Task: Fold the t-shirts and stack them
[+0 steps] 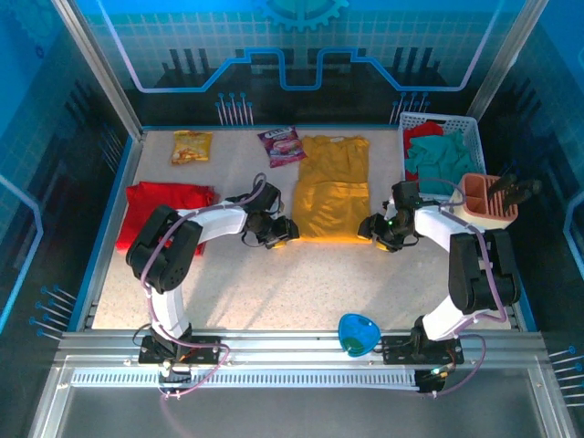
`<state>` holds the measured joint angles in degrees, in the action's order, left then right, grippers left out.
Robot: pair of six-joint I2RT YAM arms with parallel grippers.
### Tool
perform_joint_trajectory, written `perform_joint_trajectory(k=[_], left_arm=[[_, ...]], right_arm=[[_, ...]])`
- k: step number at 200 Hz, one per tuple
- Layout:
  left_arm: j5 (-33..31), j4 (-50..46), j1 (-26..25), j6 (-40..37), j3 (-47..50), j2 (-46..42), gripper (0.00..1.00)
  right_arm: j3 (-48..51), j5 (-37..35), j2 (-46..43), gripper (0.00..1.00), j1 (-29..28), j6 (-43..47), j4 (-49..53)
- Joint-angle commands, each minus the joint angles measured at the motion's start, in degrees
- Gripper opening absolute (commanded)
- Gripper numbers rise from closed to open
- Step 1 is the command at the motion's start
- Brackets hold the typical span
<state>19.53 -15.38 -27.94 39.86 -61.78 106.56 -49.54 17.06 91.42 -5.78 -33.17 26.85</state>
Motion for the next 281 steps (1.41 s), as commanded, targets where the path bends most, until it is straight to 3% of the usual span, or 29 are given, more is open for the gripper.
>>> perform_joint_trajectory(k=[1,29,136,200,242,281], left_arm=[[-0.28,2.78,-0.38,1.99,-0.93,1.45,0.46],[-0.15,3.72,-0.44,2.72,-2.08,2.66,0.44],[-0.91,5.31,-0.63,4.27,-5.54,5.29,0.22],[-1.76,3.19,-1.17,2.90,-3.93,4.03,0.02],[-2.99,3.57,-3.09,4.77,3.78,-3.12,0.00],[-3.63,4.57,-8.09,7.53,10.44,-8.79,0.00]], right_arm=[[1.82,0.62,0.34,0.60,-0.31,-0.45,-2.49],[1.91,0.70,1.07,0.57,-0.75,-1.01,-4.20],[0.95,-0.43,3.63,0.41,-1.99,-2.07,-6.75],[0.69,-1.31,2.02,0.00,-1.99,-1.07,-5.42],[5.41,-2.13,-5.41,0.00,-1.82,-0.80,1.48],[13.52,-3.22,-16.92,0.00,-2.72,-2.83,7.12]])
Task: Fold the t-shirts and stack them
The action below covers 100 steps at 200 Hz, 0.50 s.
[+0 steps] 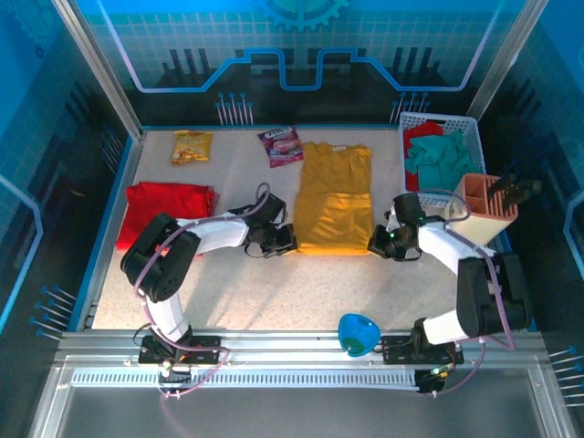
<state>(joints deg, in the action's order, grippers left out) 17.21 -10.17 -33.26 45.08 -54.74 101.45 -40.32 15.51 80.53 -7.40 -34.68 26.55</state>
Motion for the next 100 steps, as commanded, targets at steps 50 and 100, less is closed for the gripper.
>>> perform_joint_trajectory(k=[50,100], left_arm=[[-7.11,0.15,-11.27,10.65,12.40,-11.30,0.00],[-11.08,0.57,-17.71,16.89,15.40,-16.58,0.00]], right_arm=[[13.26,-3.20,-22.03,0.00,-1.18,-3.80,15.44],[13.15,-3.61,-31.01,0.00,-1.79,-5.92,22.64]])
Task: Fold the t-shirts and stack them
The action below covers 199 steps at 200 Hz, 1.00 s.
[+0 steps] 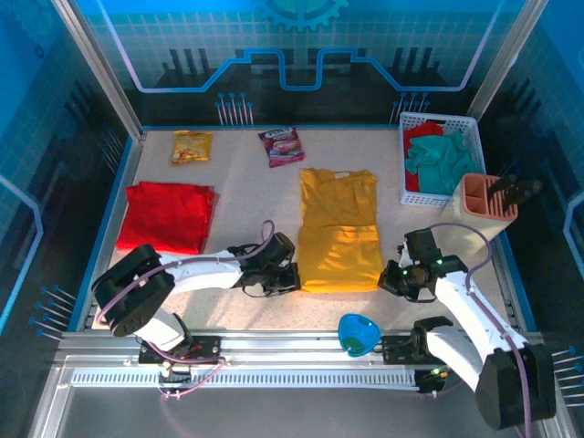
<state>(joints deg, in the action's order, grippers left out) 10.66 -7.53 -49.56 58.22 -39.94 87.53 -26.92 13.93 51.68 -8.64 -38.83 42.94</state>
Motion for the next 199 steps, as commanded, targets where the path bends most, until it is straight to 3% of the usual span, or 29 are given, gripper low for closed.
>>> perform_joint_trajectory(k=[1,35,134,173,199], left_arm=[[-4.51,-2.11,-1.41,3.79,0.54,-2.73,0.00],[-7.95,-6.51,-0.72,2.00,-2.89,-5.48,0.00],[-1.33,-17.12,8.43,-6.85,-23.73,-1.90,0.00],[0.29,-21.57,12.13,-10.15,-33.53,1.65,0.00],[1.24,-22.82,13.05,-10.58,-34.53,1.47,0.00]], right_arm=[[-0.24,-1.97,-2.22,0.00,-0.56,-1.81,6.27],[-3.52,-1.89,-3.19,0.00,-0.57,-2.04,7.26],[-26.47,-1.59,10.33,0.00,-0.07,0.06,5.90],[-32.20,-0.57,14.94,0.00,0.32,-0.45,3.24],[-34.20,1.07,16.24,0.00,0.36,-0.81,3.22]])
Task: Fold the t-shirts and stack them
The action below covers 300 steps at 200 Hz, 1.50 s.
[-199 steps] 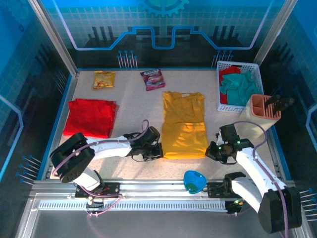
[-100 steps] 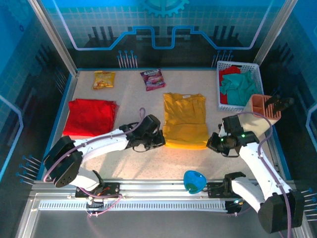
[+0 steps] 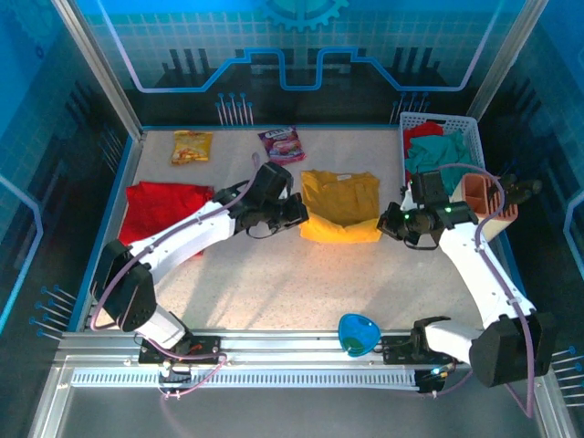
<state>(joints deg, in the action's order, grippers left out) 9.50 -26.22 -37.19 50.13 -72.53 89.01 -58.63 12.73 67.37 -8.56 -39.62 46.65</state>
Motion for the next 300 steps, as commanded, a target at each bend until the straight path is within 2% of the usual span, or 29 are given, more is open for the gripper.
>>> perform_joint_trajectory(k=[1,36,57,85,118,139,164,196,250,300], left_arm=[[2.43,-4.16,0.65,-2.49,-1.92,-0.09,0.00],[3.82,-4.56,0.46,-0.91,3.66,-4.74,0.00],[2.46,-5.28,-0.69,1.01,8.61,-9.88,0.00],[-0.09,-5.35,-4.43,5.78,15.72,-16.98,0.00],[-2.80,-1.36,-11.87,13.86,23.82,-23.96,0.00],[-5.10,-4.10,-15.06,15.59,24.52,-25.42,0.00],[-6.14,-4.40,-15.89,16.80,24.99,-26.90,0.00],[-9.73,-6.37,-14.51,14.74,21.80,-26.01,0.00],[-3.23,-3.93,-5.10,8.54,15.98,-19.19,0.00],[1.60,-1.43,0.98,4.18,7.42,-9.70,0.00]], right_arm=[[-2.47,2.42,0.55,0.00,0.24,-0.02,-0.51],[1.67,3.87,-3.00,0.00,-0.03,-0.79,0.83],[5.69,4.68,-7.32,0.00,-1.04,-2.33,2.03],[10.55,4.58,-13.74,0.00,-2.23,-4.12,5.99],[14.47,4.71,-20.66,0.00,-3.87,-6.42,10.48],[15.28,4.69,-23.31,0.00,-4.93,-7.33,13.02],[15.07,4.57,-25.86,0.00,-5.76,-8.72,14.94],[12.31,4.31,-22.17,0.00,-5.77,-7.71,12.83],[2.10,5.62,-8.21,0.00,-5.31,-4.50,3.96],[-4.38,8.15,2.52,0.00,-1.45,-2.24,-0.33]])
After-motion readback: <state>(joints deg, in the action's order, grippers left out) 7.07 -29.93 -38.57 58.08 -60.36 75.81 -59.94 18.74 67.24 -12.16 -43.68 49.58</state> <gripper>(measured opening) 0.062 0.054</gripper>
